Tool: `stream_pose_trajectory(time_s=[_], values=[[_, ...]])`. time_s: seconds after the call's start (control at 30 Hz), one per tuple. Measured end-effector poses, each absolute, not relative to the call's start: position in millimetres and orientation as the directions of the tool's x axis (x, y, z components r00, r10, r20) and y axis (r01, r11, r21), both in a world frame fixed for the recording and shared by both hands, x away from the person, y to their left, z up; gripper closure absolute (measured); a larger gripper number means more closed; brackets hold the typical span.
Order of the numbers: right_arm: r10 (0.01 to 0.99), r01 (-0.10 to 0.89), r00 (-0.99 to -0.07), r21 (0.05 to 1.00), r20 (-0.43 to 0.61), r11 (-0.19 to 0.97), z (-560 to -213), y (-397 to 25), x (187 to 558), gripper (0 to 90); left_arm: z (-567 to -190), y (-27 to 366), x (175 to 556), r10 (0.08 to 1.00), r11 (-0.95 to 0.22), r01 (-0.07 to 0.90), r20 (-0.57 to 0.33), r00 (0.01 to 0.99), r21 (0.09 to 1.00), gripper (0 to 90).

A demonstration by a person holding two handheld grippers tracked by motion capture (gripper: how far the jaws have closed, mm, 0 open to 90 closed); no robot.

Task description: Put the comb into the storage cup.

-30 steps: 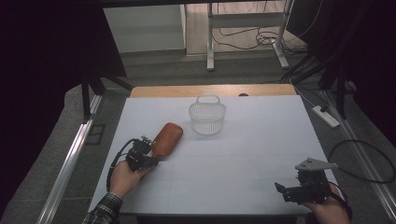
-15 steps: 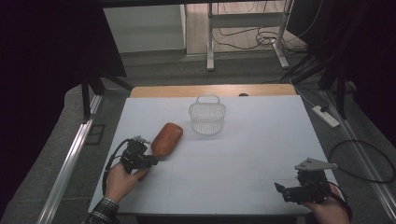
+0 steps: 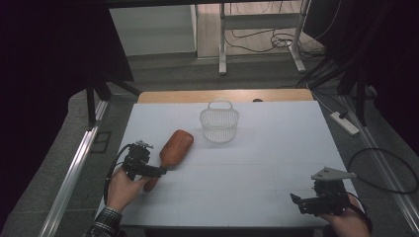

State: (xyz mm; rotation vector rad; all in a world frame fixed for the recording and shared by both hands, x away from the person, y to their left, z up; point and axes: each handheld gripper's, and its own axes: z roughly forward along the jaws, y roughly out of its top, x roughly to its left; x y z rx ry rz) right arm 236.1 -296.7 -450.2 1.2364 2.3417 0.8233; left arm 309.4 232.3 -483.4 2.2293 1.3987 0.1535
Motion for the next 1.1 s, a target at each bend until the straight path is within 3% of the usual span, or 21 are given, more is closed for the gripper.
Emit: stream_pose_trajectory(time_s=[0.17, 0.67, 1.1], values=[[0.834, 0.62, -0.55, 0.644, -0.05, 0.448, -450.2, -296.5, 236.1, 1.9, -484.4, 235.7, 312.2, 0.867, -0.348, 0.812, -0.168, 0.469, 0.469, 0.0], [0.834, 0.622, -0.549, 0.642, -0.051, 0.449, -450.5, -295.9, 236.2, 1.8, -489.8, 227.5, 318.3, 0.856, -0.388, 0.796, -0.138, 0.498, 0.465, 0.0], [0.833, 0.623, -0.551, 0.639, -0.052, 0.451, -450.6, -295.9, 236.3, 1.7, -508.0, 217.3, 325.2, 0.85, -0.428, 0.809, -0.125, 0.512, 0.404, 0.0]])
